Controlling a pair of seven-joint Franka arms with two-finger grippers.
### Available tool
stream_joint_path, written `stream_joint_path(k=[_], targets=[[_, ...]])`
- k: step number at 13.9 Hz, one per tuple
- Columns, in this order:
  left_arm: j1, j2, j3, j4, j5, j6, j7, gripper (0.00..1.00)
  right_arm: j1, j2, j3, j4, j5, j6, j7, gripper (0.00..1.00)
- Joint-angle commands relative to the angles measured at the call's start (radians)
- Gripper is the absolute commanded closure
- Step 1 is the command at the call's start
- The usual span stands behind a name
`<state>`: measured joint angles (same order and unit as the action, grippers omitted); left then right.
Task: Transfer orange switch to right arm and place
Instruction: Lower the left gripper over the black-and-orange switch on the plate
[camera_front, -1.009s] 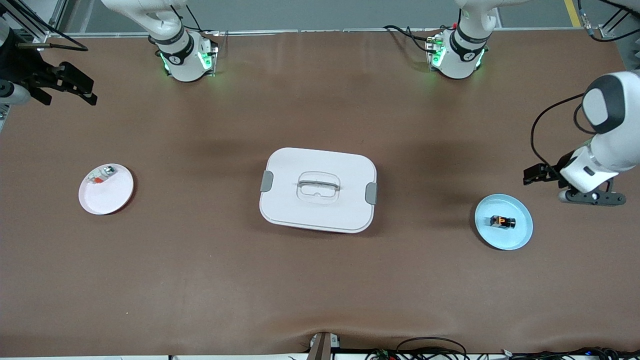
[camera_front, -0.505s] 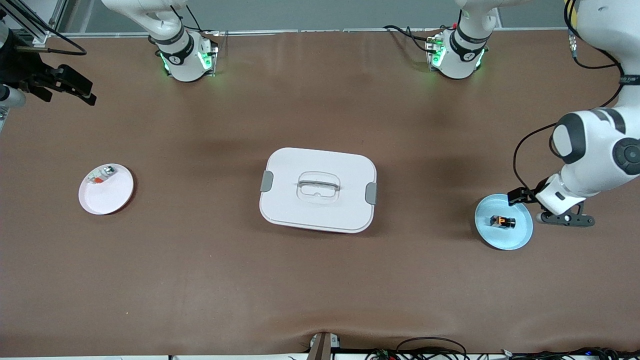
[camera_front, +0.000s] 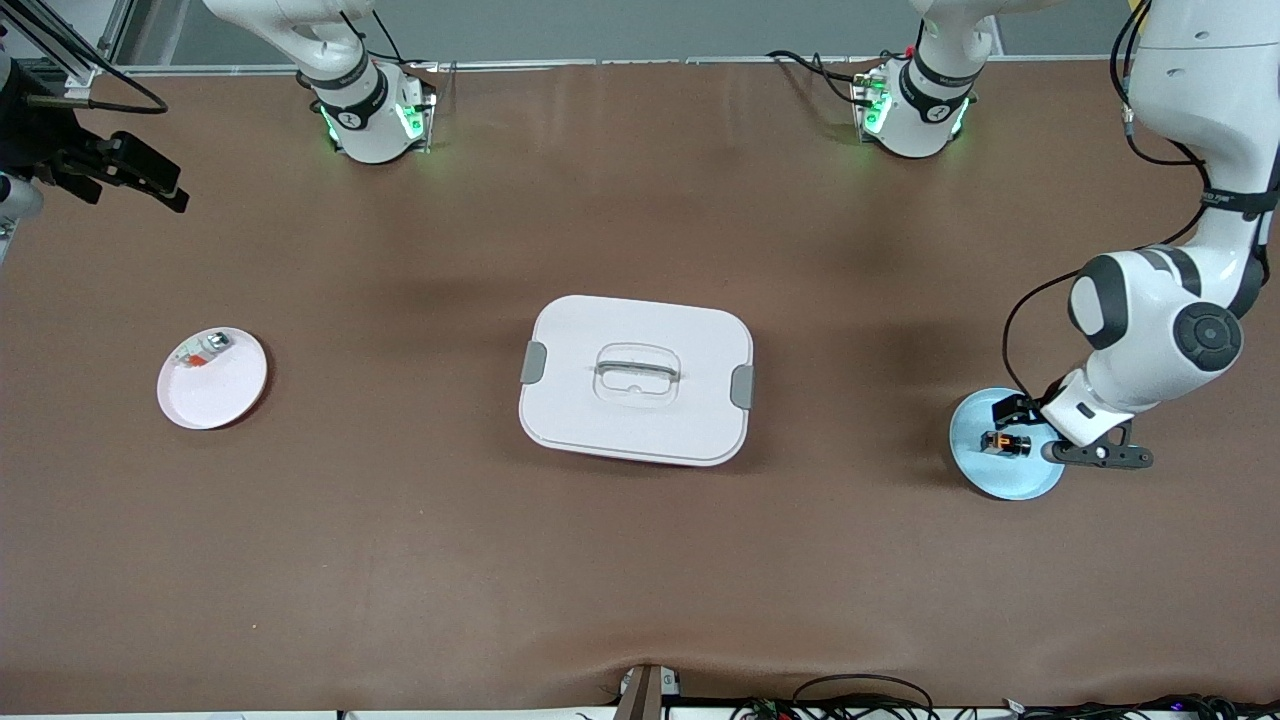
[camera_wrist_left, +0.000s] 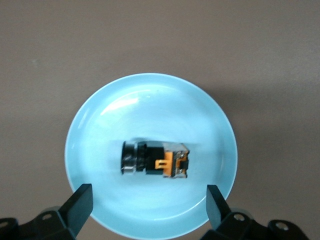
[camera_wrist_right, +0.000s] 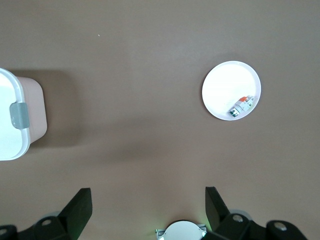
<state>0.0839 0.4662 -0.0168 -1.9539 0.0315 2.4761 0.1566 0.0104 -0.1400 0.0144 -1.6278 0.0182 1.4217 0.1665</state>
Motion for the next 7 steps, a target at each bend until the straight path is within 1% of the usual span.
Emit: stream_joint_path(k=[1,4,7], targets=[[-0.012,0.044,0.003,0.003,0.074,0.062,-0.037,0.0,-0.049,-0.01,0.007,-0.01,0.04,0.0,0.008,0.0],[0.0,0.075,0.001,0.01,0.129,0.086,-0.038,0.0,-0.049,-0.01,0.007,-0.01,0.042,-0.004,0.008,0.0],[0.002,0.107,0.001,0.013,0.133,0.124,-0.043,0.0,-0.043,-0.013,0.01,-0.029,0.042,-0.004,0.01,0.0]])
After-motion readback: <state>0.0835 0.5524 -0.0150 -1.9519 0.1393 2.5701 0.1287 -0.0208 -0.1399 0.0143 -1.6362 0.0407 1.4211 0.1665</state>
